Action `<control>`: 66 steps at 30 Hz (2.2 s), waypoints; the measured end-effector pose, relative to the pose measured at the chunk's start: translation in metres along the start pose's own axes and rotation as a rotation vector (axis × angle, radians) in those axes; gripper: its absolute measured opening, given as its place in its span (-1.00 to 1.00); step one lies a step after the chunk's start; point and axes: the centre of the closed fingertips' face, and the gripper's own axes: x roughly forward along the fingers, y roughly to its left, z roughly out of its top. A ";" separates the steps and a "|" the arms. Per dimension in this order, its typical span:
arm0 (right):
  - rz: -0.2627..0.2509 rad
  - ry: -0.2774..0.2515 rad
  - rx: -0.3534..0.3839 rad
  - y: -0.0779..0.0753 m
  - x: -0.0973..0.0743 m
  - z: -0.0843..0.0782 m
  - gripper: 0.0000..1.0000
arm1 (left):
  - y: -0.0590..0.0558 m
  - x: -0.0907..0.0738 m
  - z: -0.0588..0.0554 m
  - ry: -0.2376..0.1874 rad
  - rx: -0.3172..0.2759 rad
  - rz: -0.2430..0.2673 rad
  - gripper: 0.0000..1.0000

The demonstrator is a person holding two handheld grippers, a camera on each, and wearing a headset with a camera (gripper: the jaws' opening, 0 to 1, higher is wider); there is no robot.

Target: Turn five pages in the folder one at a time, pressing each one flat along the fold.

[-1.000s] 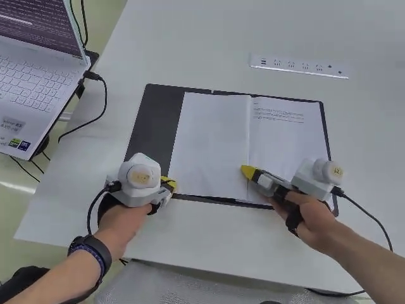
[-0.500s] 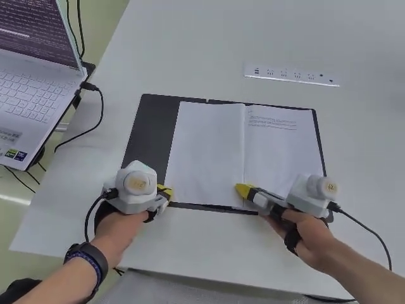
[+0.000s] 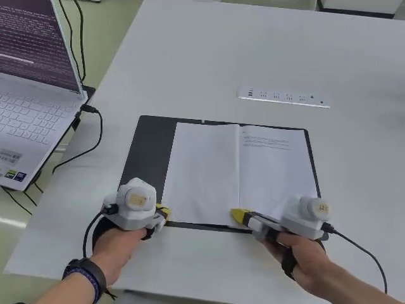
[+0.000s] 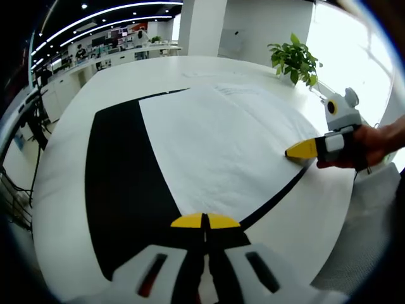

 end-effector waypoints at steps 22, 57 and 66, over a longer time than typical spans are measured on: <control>0.006 -0.030 -0.021 0.005 -0.030 0.029 -1.00 | -0.003 -0.021 0.031 -0.057 -0.040 -0.019 -0.89; -0.175 -0.178 -0.341 0.000 -0.163 0.093 -0.13 | -0.043 -0.098 0.110 -0.230 0.182 -0.015 -0.23; -0.226 -0.217 -0.360 0.002 -0.194 0.099 0.07 | -0.044 -0.117 0.112 -0.266 0.169 -0.017 -0.09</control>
